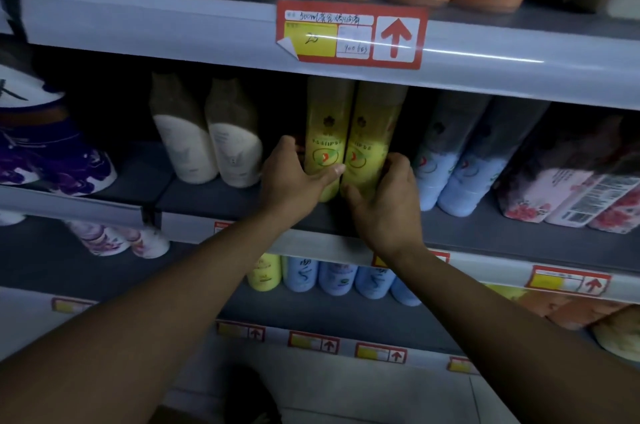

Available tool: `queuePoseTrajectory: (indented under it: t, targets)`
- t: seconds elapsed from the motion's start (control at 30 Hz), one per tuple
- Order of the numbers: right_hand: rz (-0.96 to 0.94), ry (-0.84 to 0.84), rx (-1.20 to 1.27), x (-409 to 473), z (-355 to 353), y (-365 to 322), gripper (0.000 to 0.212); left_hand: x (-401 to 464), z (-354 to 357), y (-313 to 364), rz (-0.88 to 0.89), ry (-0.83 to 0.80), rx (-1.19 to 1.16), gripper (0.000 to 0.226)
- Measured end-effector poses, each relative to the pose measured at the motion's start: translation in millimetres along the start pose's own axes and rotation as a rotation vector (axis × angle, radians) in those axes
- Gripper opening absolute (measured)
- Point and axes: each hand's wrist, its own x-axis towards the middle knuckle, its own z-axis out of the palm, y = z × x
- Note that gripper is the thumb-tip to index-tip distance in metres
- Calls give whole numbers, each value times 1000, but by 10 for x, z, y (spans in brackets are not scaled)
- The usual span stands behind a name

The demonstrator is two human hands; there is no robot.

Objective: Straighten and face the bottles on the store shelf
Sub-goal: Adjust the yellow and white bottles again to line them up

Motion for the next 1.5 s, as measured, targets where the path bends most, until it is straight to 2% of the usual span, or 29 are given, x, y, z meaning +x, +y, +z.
queuePoseTrajectory:
  t: [0.17,0.3,0.53,0.73,1.1,1.4,1.5]
  targets:
    - [28,47,-42,32,33,-34,64,8,-35,-14,30,-19,-37,65]
    - [28,76,-56,24,32,-56,56,10,-46,-22,20,-29,-40,63]
    - [30,-22,30,-13,-22,-38,38,-16,-57,4,10,-31,-28,65]
    - [57,15,-4,12,-46,-52,54,-40,-56,47,16,-1,16,59]
    - [25,25,-16,33,4,-12,43,-68,-58,57,38,11,22,59]
    - [15,11,-2,9,-40,14,51,-170,-32,29,42,-4,-29,59]
    - [15,-4,-9,-27,-90,20,63,-258,-32,39,26,44,3,62]
